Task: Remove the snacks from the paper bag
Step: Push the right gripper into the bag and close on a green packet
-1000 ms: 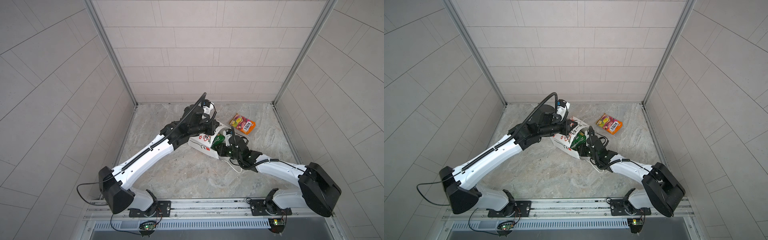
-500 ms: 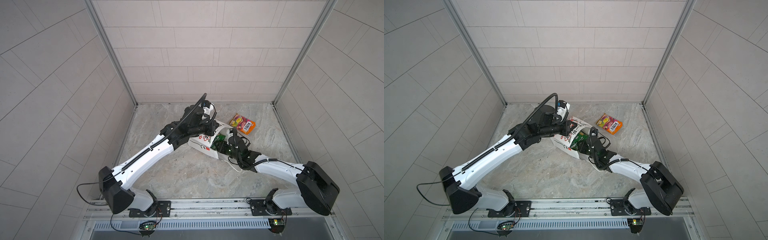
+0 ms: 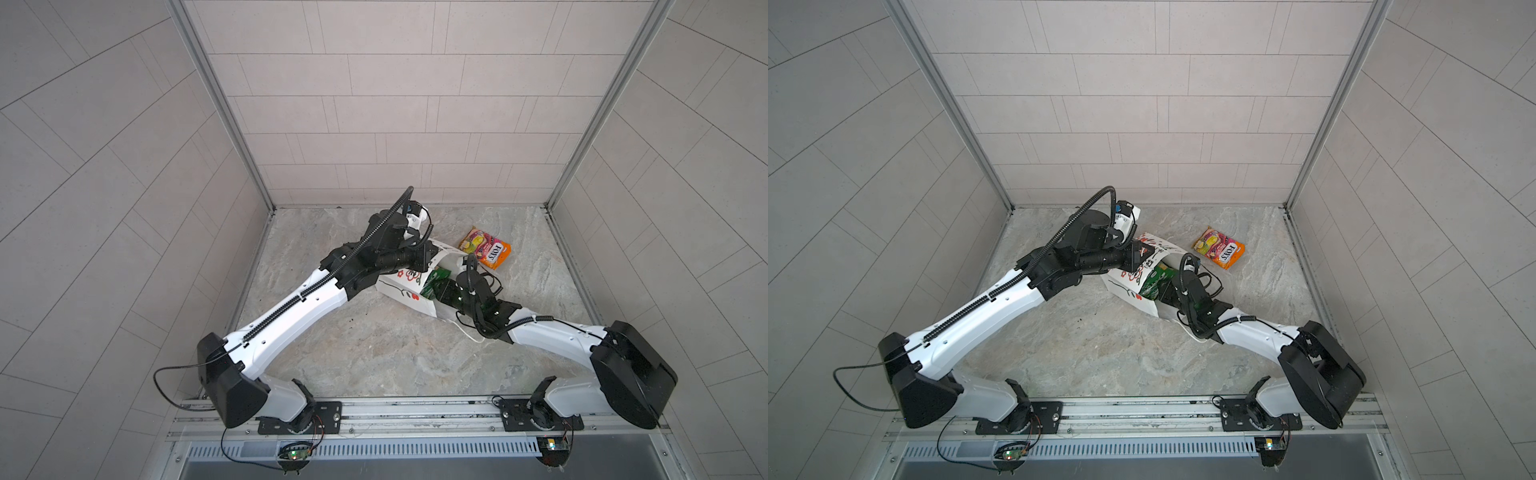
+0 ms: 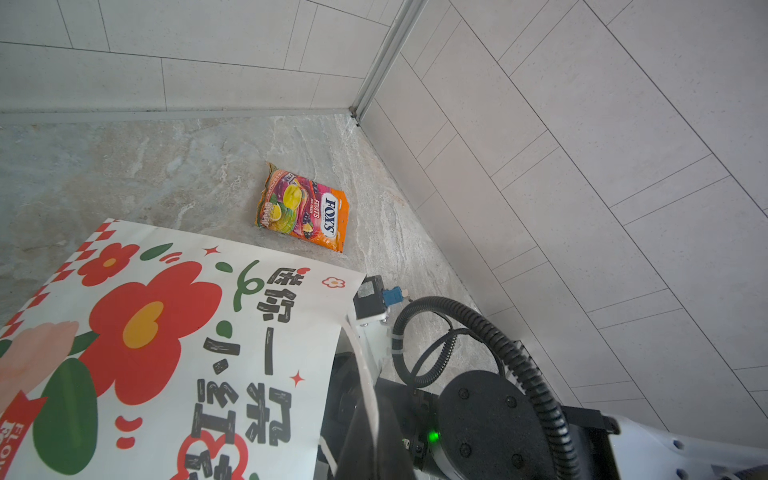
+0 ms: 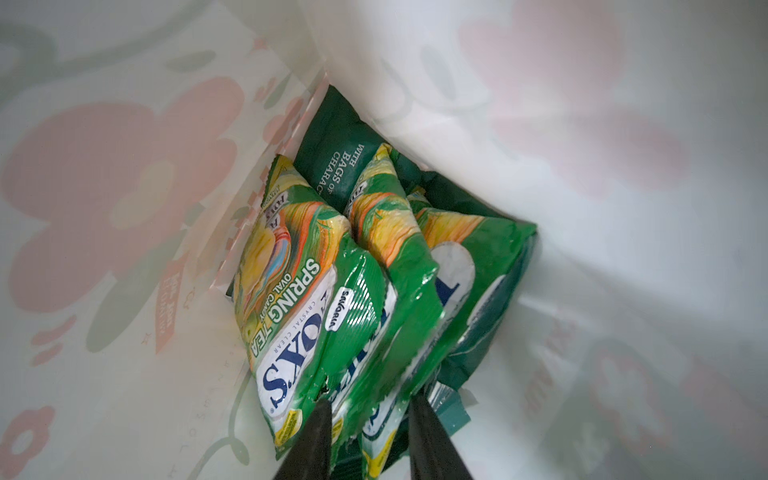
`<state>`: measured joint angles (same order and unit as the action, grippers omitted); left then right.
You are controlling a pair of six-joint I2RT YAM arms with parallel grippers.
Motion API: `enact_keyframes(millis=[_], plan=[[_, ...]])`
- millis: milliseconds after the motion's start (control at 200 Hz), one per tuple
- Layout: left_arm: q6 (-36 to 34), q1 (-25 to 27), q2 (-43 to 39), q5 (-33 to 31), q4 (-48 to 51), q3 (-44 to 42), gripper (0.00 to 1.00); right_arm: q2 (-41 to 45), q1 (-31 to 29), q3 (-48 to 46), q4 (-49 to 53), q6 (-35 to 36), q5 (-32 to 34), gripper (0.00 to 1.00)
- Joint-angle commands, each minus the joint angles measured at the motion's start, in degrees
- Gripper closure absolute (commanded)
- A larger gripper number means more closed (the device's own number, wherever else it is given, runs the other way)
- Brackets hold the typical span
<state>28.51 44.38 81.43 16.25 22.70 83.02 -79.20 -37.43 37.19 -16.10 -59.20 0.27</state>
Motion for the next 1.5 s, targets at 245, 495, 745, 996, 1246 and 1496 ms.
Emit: enact_keyframes(millis=[245,495,745,996,1246,1496], plan=[[-0.6,0.5,-0.6,0.5,-0.8,2.2,1.0,-3.6,0.6,3.1,-1.9,-2.0,0.0,0.76],[-0.6,0.5,-0.6,0.7,-0.7,2.2,1.0,-6.2,0.6,4.8,-1.1,-2.8,0.5,0.74],[-0.8,0.6,-0.6,0.6,-0.4,2.3,1.0,-9.9,0.9,6.2,-4.4,-2.9,-0.7,0.83],[-1.6,0.6,-1.2,-1.3,0.7,2.0,1.0,-7.4,1.1,5.8,-4.1,-0.7,-2.6,1.0],[-2.0,0.6,-2.3,-5.6,1.4,1.1,1.0,-1.4,1.5,4.4,-0.1,4.5,-3.1,1.0],[-1.7,0.6,-3.0,-8.2,1.4,0.5,1.0,3.8,2.3,4.3,5.3,8.1,-5.6,1.0]])
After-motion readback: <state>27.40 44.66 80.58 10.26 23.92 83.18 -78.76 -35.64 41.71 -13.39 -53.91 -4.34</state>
